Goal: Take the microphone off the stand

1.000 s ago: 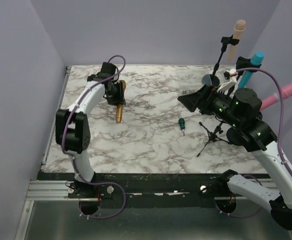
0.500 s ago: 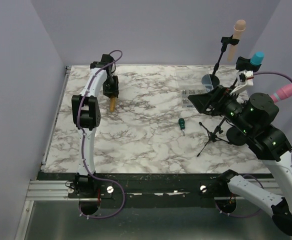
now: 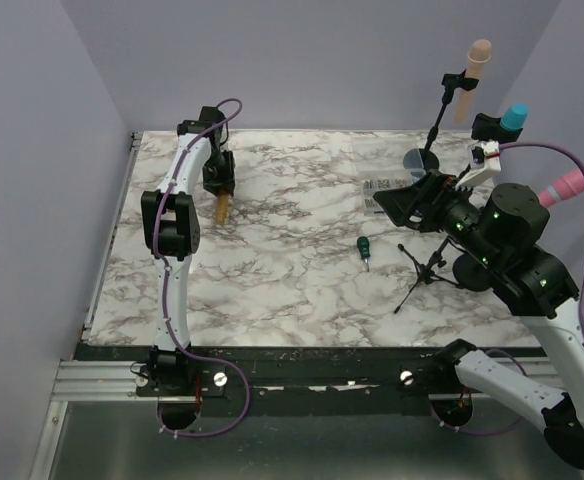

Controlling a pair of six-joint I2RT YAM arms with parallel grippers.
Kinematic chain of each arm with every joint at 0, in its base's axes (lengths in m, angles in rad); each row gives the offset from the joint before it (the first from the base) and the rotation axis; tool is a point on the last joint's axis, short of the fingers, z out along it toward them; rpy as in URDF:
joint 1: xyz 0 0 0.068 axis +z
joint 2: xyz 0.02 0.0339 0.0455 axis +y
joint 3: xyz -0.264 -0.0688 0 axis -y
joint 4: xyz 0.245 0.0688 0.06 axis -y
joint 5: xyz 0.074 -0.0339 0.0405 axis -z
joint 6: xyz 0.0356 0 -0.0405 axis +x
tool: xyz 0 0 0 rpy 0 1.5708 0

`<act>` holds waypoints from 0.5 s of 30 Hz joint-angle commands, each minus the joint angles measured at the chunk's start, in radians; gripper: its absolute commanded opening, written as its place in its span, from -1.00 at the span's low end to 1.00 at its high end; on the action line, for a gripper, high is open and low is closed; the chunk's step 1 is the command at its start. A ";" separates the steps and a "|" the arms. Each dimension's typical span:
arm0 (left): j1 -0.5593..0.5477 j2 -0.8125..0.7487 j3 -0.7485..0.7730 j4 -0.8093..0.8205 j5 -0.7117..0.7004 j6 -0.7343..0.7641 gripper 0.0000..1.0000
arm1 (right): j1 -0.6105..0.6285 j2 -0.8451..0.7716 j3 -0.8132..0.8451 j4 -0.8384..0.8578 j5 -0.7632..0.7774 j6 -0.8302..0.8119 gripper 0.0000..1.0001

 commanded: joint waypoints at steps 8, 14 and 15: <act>0.012 -0.017 0.017 -0.017 0.017 0.001 -0.08 | 0.003 -0.031 -0.001 -0.027 0.044 -0.009 0.88; 0.013 -0.017 0.015 -0.014 0.005 0.002 -0.04 | 0.003 -0.041 -0.003 -0.035 0.051 -0.010 0.88; 0.012 -0.018 0.015 -0.015 0.006 0.002 -0.03 | 0.003 -0.042 -0.004 -0.035 0.053 -0.011 0.88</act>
